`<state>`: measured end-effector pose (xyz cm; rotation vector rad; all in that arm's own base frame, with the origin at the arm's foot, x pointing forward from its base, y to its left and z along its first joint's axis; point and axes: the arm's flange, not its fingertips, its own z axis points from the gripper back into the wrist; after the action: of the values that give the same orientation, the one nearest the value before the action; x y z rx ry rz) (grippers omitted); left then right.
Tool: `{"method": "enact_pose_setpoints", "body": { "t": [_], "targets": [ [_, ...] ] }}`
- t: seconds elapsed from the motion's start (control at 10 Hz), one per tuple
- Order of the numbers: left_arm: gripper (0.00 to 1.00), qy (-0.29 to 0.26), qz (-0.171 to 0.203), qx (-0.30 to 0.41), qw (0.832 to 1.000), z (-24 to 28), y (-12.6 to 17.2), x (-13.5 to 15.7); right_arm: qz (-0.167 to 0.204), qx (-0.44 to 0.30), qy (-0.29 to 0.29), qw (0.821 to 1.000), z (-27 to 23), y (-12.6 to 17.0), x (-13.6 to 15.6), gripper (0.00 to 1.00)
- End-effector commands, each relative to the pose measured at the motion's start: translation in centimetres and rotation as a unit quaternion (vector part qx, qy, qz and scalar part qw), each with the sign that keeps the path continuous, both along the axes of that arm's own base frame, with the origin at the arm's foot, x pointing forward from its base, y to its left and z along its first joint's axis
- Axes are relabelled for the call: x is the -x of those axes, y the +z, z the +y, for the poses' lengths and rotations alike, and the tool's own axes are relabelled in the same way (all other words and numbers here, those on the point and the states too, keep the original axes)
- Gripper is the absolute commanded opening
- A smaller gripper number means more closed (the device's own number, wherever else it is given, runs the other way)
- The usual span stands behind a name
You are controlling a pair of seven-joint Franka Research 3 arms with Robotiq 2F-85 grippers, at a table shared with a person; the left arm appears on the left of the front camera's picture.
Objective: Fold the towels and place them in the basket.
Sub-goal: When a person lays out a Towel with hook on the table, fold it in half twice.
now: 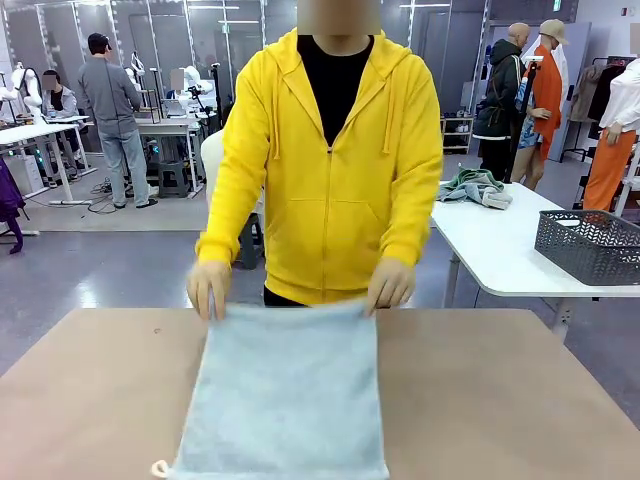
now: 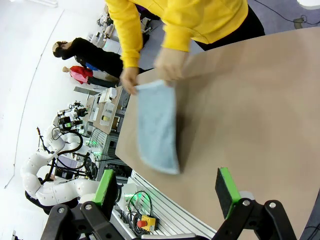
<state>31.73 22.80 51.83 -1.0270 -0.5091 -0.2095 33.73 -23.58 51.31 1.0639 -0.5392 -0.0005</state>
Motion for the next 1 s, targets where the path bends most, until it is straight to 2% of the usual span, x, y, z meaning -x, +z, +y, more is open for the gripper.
{"method": "enact_pose_setpoints", "body": {
  "t": [0.0,0.9],
  "targets": [
    [1.00,-0.003,-0.002,0.001,1.000,0.02,0.04,0.10,-0.003,-0.004,0.002,1.000,0.02,0.06,0.00,1.00],
    [1.00,-0.003,-0.002,0.001,1.000,0.02,0.04,0.10,-0.003,-0.004,0.002,1.000,0.02,0.06,0.00,1.00]
  ]
}}
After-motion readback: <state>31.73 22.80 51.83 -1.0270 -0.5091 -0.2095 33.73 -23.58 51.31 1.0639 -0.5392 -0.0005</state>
